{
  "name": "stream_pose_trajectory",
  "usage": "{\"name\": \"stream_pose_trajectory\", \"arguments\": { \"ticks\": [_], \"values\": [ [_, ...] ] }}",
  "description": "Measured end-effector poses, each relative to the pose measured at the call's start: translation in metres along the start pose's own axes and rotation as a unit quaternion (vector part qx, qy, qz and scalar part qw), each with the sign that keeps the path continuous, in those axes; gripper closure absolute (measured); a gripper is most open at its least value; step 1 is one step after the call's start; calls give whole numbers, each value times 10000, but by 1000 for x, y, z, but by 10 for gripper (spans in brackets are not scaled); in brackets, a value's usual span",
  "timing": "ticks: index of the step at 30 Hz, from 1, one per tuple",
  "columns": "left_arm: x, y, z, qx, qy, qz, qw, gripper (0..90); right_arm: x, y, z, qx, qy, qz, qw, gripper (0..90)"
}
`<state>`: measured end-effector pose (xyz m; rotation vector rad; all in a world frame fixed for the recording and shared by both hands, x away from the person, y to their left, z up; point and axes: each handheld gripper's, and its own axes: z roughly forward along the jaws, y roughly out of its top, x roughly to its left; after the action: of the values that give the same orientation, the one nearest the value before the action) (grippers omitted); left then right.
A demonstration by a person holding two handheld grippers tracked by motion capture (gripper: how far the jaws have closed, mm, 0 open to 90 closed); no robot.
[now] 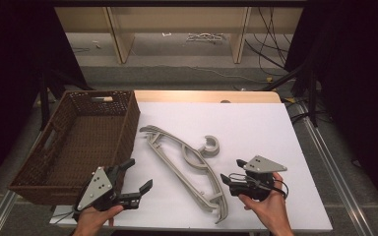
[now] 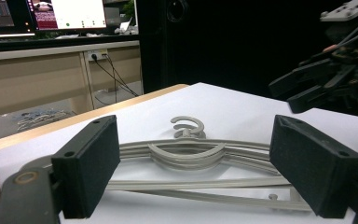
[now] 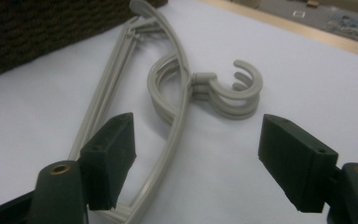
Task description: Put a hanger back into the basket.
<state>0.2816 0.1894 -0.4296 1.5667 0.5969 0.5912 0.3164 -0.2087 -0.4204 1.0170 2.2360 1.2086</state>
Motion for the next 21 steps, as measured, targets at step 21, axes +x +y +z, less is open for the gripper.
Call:
{"name": "stream_pose_trajectory", "arguments": {
  "ticks": [21],
  "values": [
    [-1, 0, 0, 33, -36, 0, 10000, 158, -4, 19, 82, 1490, 451, -190, 9876, 479]
  ]
}}
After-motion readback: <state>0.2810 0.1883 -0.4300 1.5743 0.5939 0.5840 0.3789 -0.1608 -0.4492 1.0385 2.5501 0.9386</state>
